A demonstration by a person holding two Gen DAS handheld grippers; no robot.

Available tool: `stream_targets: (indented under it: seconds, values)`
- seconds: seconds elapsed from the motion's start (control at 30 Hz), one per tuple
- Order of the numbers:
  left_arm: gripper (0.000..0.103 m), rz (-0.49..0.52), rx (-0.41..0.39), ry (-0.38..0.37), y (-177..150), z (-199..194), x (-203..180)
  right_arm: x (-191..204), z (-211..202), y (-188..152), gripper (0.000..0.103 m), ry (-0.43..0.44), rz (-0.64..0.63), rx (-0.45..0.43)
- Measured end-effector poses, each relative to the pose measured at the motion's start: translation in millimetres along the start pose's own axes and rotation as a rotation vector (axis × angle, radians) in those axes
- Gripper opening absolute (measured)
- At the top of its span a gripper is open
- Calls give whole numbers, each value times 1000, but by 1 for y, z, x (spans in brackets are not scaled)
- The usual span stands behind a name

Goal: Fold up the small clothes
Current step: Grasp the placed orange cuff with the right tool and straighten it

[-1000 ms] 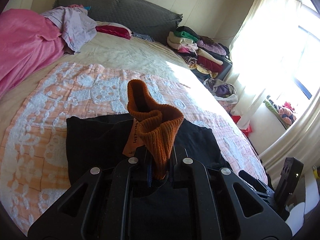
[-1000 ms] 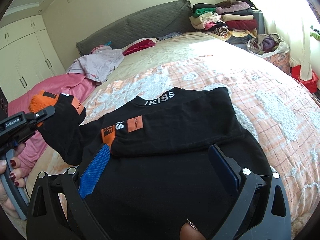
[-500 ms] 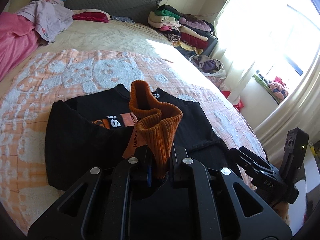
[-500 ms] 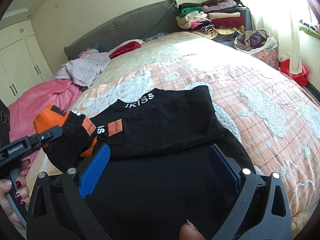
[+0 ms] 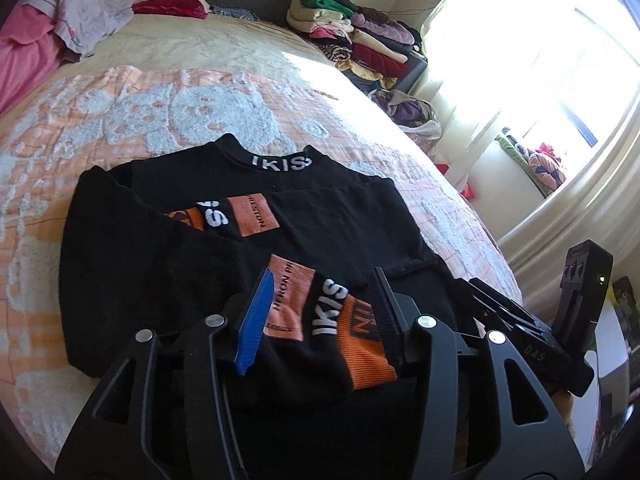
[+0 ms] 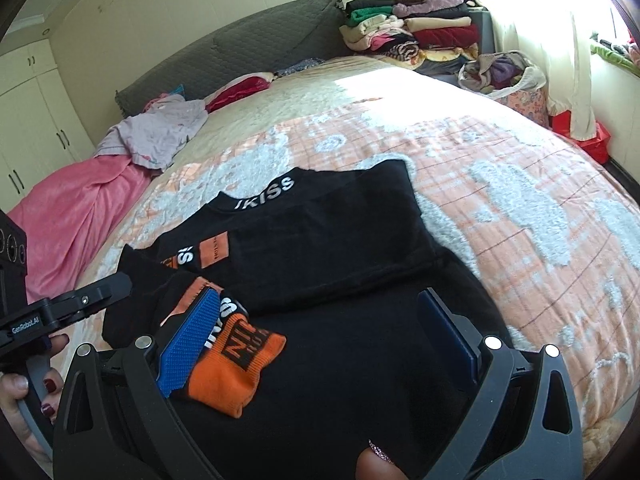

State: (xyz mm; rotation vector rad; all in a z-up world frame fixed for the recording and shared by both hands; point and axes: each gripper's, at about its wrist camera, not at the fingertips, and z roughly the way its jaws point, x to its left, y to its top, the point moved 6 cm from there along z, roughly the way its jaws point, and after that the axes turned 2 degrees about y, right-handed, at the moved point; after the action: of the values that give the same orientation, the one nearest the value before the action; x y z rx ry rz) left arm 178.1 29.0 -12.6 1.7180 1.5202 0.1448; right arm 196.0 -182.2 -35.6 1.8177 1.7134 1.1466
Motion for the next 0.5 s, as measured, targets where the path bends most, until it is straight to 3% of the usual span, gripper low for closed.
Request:
stream_targets:
  seconds: [0.37,0.5]
  values:
    - [69,-45,-74,222,17,-24,62,37,51,-32,97,74,-56,177]
    - [70,-69,-105,284,23,-34,83,41,63,-42,84,76,-49,202]
